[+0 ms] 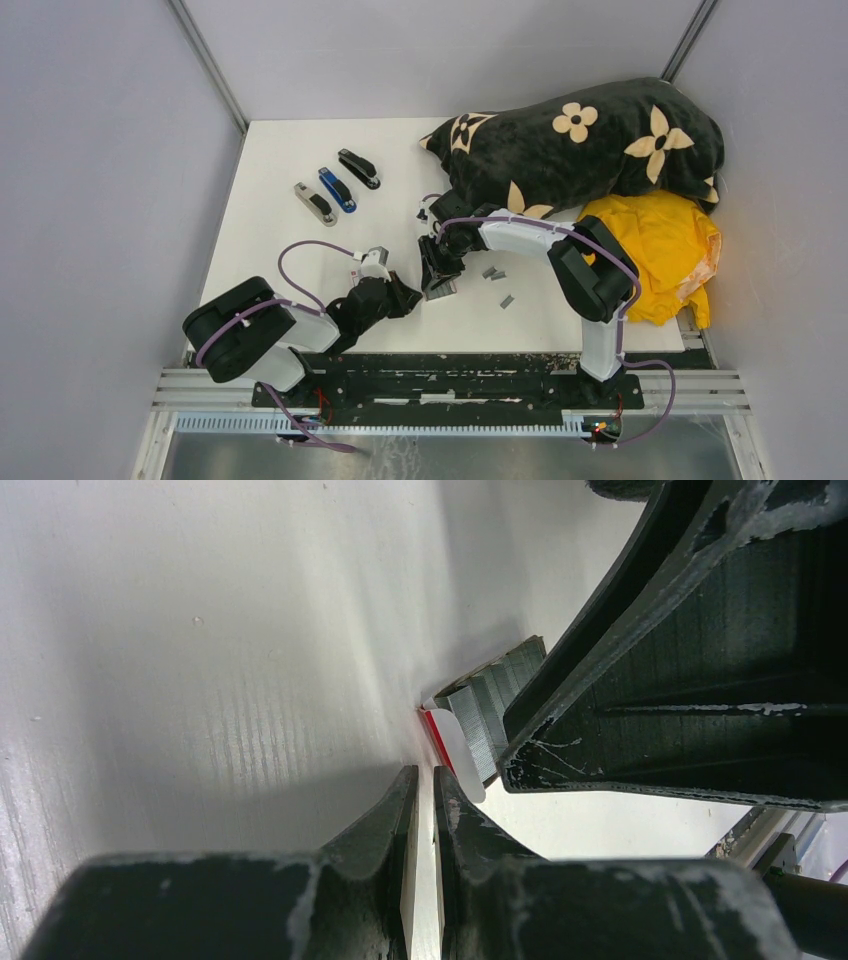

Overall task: Unload the staples from the stapler
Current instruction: Place the staple in the staple box.

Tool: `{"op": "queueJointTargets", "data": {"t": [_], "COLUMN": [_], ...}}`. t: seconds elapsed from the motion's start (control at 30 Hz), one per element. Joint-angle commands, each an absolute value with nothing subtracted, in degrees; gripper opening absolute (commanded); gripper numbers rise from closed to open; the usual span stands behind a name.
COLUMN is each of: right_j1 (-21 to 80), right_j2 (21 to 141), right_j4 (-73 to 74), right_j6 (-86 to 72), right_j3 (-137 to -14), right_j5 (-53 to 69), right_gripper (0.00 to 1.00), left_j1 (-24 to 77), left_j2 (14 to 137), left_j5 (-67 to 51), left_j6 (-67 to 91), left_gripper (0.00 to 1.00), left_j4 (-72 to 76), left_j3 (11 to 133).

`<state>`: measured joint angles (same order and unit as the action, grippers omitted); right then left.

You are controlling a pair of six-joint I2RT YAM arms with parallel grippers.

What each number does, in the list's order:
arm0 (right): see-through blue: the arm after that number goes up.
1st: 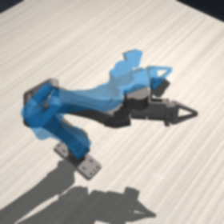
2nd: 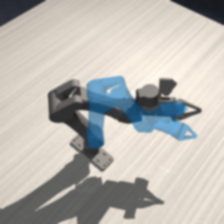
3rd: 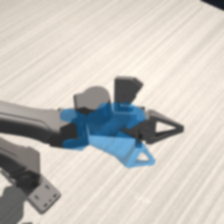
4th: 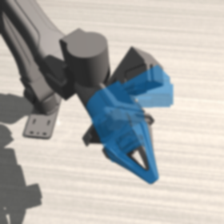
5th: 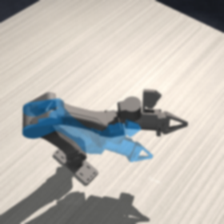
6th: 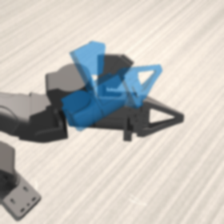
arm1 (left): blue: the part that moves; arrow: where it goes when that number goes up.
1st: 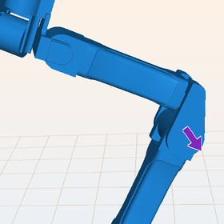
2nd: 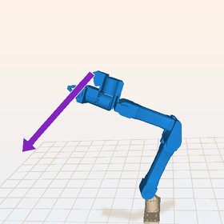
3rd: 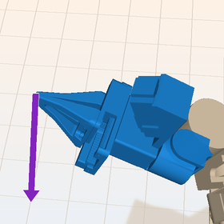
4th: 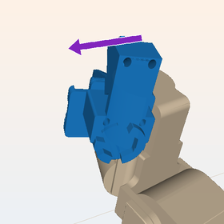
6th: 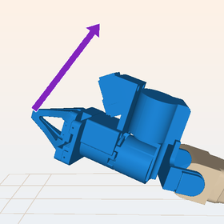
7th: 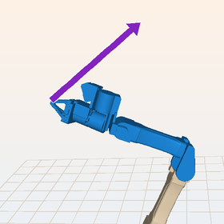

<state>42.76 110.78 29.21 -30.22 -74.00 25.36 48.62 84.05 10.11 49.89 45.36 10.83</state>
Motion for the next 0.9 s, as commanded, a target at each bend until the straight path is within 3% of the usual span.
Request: {"op": "queueJointTargets", "data": {"t": [0.0, 0.87], "right_j1": [42.9, 42.7], "right_j2": [111.6, 112.8], "right_j4": [28.6, 29.0], "right_j6": [-30.6, -30.9], "right_j3": [-75.6, -76.1], "right_j5": [24.7, 24.6], "right_gripper": [0.36, 0.40], "left_j1": [48.4, 48.3], "left_j2": [83.7, 84.0], "left_j5": [10.5, 10.2], "left_j6": [50.7, 50.6], "left_gripper": [0.17, 0.17], "left_j4": [45.9, 46.1], "left_j3": [9.8, 9.9]}}
